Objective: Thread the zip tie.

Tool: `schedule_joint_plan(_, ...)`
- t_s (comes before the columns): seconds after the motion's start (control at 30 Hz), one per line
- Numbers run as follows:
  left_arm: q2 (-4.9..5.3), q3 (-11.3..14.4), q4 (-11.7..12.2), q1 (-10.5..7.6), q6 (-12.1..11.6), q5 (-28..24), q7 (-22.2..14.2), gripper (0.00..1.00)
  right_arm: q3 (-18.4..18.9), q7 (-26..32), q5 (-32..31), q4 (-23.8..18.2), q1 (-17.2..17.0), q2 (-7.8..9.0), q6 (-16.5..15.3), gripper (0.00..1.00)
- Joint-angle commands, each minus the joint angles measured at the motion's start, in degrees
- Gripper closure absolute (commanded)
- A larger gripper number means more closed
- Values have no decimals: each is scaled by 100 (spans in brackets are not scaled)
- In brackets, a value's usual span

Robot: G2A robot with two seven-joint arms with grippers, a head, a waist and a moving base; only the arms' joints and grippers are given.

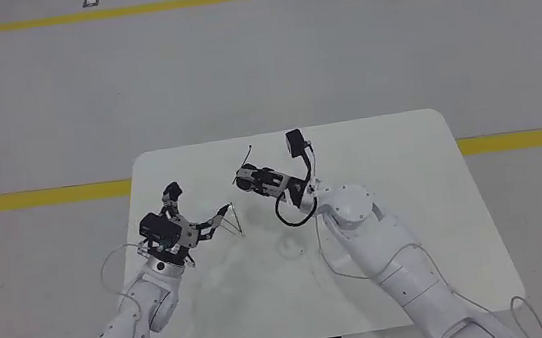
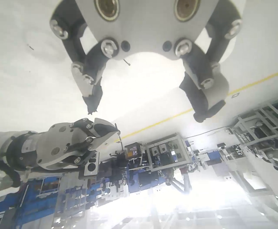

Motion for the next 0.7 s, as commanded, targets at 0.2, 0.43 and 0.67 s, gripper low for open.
schedule_joint_plan(0.2,20,-9,16,-70,467,833,233,0,-57,-165,-237,-166,-40,19,154,100)
schedule_joint_plan(0.43,590,942,687,-635,2151,861,927,0,-101,-226,-420,-363,9,48,537,100)
schedule_joint_plan(0.67,1135,1953,1129,-1375,2699,861,1127,0,-230,-189,-593,-589,129,59,1122,100)
